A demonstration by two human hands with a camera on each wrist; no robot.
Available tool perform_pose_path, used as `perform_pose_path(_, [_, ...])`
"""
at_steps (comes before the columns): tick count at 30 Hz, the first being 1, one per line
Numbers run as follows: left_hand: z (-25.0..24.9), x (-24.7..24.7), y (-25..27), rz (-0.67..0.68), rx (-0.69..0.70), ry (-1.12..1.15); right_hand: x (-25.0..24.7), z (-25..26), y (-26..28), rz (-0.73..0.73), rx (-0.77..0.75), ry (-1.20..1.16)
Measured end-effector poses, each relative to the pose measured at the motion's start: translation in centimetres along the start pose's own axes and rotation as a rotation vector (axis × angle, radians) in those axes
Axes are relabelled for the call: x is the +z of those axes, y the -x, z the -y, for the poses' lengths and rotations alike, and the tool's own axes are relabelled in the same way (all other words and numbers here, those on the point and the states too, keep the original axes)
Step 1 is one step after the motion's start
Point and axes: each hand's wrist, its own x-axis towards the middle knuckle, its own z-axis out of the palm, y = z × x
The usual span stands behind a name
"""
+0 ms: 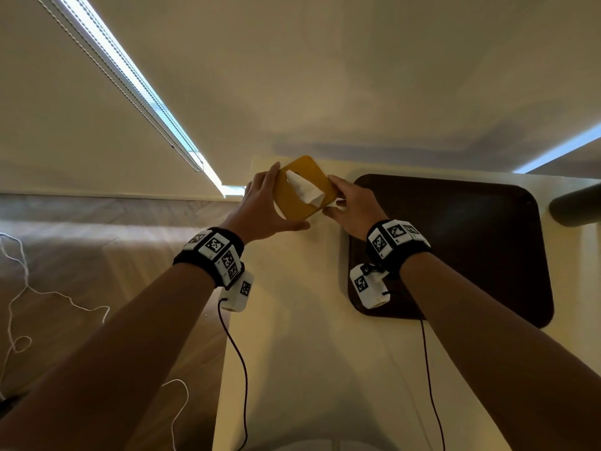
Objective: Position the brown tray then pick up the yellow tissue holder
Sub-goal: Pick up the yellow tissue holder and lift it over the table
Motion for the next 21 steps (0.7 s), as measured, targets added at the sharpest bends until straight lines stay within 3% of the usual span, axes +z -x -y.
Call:
perform_pose_path(4, [1.4, -1.1, -0.3, 0.12, 0.058, -0.003, 1.2, -0.1, 0.7, 0.024, 0.154, -0.034])
perform_pose_path(9, [3.1, -3.2, -1.7, 0.215, 0.083, 0.008, 4.8, 1.2, 2.8, -0.08, 0.316, -0.216])
perform_pose_path(15, [3.0, -3.5, -2.9, 0.216, 0.076, 0.047, 7.8, 2.9, 2.6, -0.183, 0.388, -0.345])
perform_pose_path(21, [2.6, -2.6, -1.6, 0.124, 0.113, 0.07, 6.1, 2.8, 1.7, -0.199, 0.335, -0.274])
